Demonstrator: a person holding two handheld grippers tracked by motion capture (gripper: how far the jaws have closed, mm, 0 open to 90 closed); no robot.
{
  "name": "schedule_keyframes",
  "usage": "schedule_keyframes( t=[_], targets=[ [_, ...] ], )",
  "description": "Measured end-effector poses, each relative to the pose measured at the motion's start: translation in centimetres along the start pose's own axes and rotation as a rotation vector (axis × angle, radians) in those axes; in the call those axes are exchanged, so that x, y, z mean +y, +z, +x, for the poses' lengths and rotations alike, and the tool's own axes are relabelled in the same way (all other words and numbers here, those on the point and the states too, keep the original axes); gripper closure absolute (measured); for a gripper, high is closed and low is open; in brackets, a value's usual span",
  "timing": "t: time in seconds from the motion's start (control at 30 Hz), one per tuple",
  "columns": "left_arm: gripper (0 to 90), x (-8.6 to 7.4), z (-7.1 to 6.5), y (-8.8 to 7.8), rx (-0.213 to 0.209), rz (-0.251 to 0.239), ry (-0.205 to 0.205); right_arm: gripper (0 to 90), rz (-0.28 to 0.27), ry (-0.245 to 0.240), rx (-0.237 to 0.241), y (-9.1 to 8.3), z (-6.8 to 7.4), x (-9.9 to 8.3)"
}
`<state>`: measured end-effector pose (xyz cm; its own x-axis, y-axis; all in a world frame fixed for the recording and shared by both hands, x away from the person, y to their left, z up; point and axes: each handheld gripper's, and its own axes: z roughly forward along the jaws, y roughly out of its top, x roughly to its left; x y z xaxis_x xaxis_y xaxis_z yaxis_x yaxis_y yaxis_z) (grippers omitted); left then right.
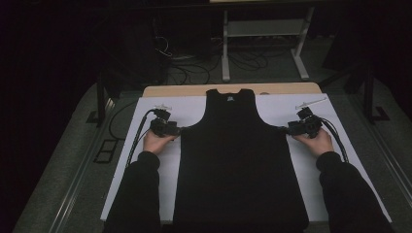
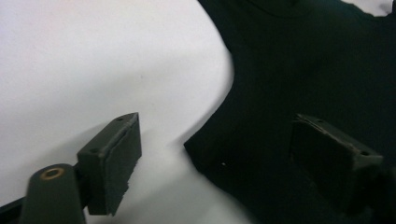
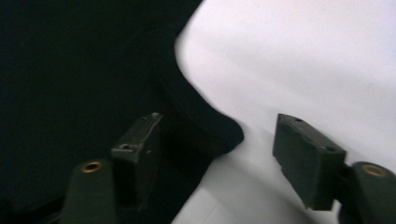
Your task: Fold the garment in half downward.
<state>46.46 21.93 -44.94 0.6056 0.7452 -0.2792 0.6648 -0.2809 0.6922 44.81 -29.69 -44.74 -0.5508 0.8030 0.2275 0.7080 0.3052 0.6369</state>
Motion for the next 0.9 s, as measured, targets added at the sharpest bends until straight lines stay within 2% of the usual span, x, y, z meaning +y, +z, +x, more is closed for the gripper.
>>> schedule_keyframes(
  t=[0.23, 0.33, 0.4, 0.47, 0.53, 0.57, 0.63, 0.73, 0.9],
  targets=[
    [33.5, 0.08, -0.45, 0.14, 0.021, 0.003, 0.02, 49.4, 0.0, 0.003, -0.014, 0.06, 0.11, -0.02],
    [40.3, 0.15, -0.66, 0.27, 0.025, 0.007, 0.027, 55.3, 0.0, 0.001, -0.004, 0.09, 0.18, -0.02],
    [44.0, 0.26, -0.65, 0.33, 0.03, 0.007, 0.016, 58.2, -0.001, -0.005, 0.002, 0.15, 0.28, -0.02],
    [45.6, 0.29, -0.63, 0.34, 0.029, 0.008, -0.005, 63.9, -0.005, 0.014, 0.003, 0.24, 0.28, 0.01],
    [53.1, 0.28, -0.65, 0.38, 0.031, 0.01, 0.006, 71.6, -0.008, 0.045, 0.017, 0.36, 0.2, 0.01],
    [53.1, 0.28, -0.65, 0.39, 0.03, 0.011, 0.005, 71.6, -0.008, 0.045, 0.017, 0.36, 0.2, 0.01],
    [61.0, 0.28, -0.64, 0.4, 0.038, 0.015, -0.013, 76.7, -0.001, 0.048, 0.028, 0.39, 0.21, 0.01],
    [70.6, 0.3, -0.57, 0.41, 0.058, 0.016, -0.027, 79.6, 0.002, 0.044, 0.024, 0.48, 0.35, 0.05],
    [83.6, 0.26, -0.56, 0.34, 0.045, 0.003, -0.052, 81.0, 0.004, 0.042, 0.027, 0.41, 0.38, 0.07]
  ],
)
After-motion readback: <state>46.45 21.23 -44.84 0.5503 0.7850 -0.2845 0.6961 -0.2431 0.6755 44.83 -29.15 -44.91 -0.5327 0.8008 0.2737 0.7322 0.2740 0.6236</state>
